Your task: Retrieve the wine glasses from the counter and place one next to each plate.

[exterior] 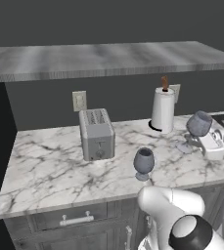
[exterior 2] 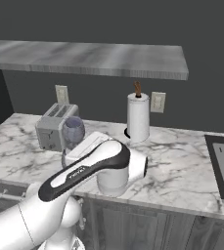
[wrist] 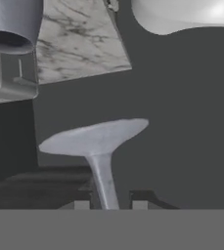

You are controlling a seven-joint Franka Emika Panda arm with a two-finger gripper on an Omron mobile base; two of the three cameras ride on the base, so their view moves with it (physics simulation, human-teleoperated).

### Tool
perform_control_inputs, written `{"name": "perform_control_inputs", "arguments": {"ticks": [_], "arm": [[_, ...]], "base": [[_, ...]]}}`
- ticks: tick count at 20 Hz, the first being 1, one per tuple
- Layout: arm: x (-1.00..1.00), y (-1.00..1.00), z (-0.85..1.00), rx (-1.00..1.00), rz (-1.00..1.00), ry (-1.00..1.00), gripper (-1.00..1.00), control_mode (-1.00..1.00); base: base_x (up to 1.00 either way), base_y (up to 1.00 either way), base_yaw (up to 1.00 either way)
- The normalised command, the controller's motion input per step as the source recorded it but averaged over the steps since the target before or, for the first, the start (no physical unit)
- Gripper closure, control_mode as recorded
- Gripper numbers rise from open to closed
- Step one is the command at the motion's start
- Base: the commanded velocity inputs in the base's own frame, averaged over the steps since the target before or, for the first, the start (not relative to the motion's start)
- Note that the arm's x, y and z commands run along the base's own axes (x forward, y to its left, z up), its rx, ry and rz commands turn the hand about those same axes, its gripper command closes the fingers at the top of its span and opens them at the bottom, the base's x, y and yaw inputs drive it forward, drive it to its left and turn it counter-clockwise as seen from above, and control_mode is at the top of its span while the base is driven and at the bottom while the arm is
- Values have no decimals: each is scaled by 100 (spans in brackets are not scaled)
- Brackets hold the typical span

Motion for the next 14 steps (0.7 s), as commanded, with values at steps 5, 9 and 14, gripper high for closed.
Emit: {"name": "perform_control_inputs", "arguments": {"ticks": [5,9,14], "arm": [[-41,4,44,0,-6,0,100,-100],[-49,0,50,0,-5,0,100,-100],[-33,4,23,0,-3,0,100,100]], "base": [[0,0,0],[0,0,0],[-39,10,-1]]}}
